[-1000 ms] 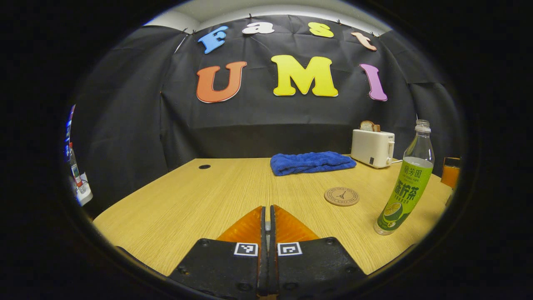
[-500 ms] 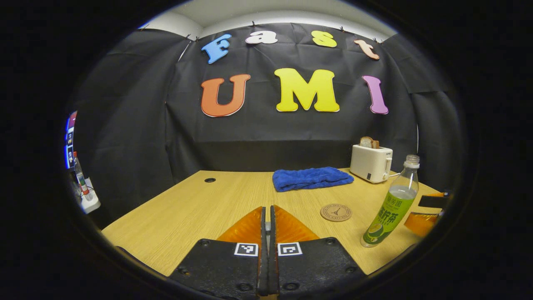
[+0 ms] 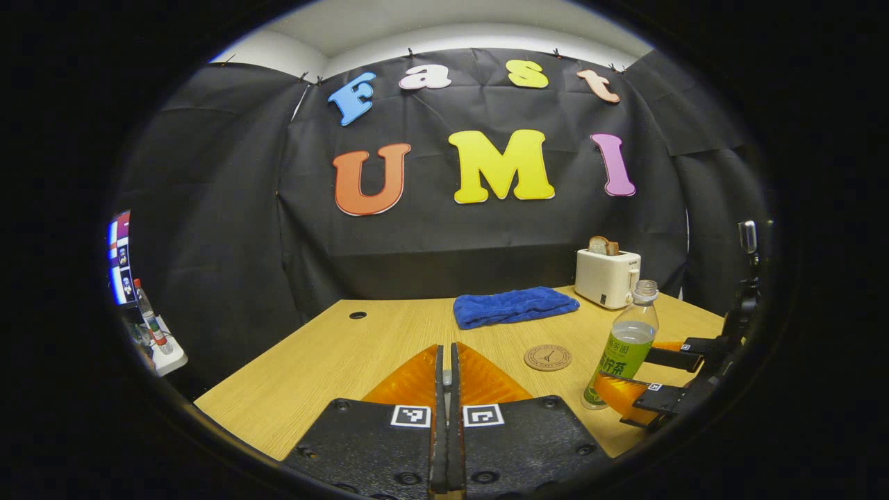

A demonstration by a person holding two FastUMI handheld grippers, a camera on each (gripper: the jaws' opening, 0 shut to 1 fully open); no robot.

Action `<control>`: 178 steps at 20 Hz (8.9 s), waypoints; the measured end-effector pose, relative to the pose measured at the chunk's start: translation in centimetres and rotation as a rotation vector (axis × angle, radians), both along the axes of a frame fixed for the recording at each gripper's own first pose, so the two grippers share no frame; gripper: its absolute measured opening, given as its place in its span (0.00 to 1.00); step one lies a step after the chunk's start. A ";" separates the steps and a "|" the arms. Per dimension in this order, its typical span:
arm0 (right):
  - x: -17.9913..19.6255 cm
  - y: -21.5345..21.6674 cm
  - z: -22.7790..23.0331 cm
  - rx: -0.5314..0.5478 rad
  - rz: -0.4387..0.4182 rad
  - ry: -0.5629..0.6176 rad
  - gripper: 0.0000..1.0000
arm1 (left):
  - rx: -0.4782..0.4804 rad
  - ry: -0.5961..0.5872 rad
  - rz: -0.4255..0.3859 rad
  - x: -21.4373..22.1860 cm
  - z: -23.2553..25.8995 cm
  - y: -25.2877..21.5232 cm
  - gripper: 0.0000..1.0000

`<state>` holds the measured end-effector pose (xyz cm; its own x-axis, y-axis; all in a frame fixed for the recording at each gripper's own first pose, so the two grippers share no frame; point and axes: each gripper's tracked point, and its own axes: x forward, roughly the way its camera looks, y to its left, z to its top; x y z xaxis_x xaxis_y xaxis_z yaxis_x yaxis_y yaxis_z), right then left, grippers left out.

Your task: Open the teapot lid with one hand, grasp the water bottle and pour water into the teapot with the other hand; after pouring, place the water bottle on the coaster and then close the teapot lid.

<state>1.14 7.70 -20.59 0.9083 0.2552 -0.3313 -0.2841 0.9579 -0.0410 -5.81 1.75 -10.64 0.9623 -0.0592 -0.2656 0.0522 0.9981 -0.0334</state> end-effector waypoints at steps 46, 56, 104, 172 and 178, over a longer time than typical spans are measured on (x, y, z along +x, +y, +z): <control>5.2 10.6 0.4 -1.593 0.458 -0.465 0.75 | -0.134 0.029 -0.119 -3.6 -1.6 6.7 0.03; 5.6 11.7 3.2 -1.776 0.432 -0.606 0.73 | -0.122 0.041 -0.134 -4.0 -2.0 6.6 0.03; 6.6 11.2 5.1 -1.677 0.376 -0.732 0.77 | -0.097 0.064 -0.092 -3.9 -2.6 7.7 0.03; -0.1 -3.6 5.9 0.016 0.000 -0.145 0.98 | -0.122 -0.051 -0.093 1.1 -3.1 2.4 0.03; -1.7 -3.9 5.9 -0.007 0.010 -0.156 0.95 | -0.121 -0.034 -0.081 2.5 -5.2 0.5 0.03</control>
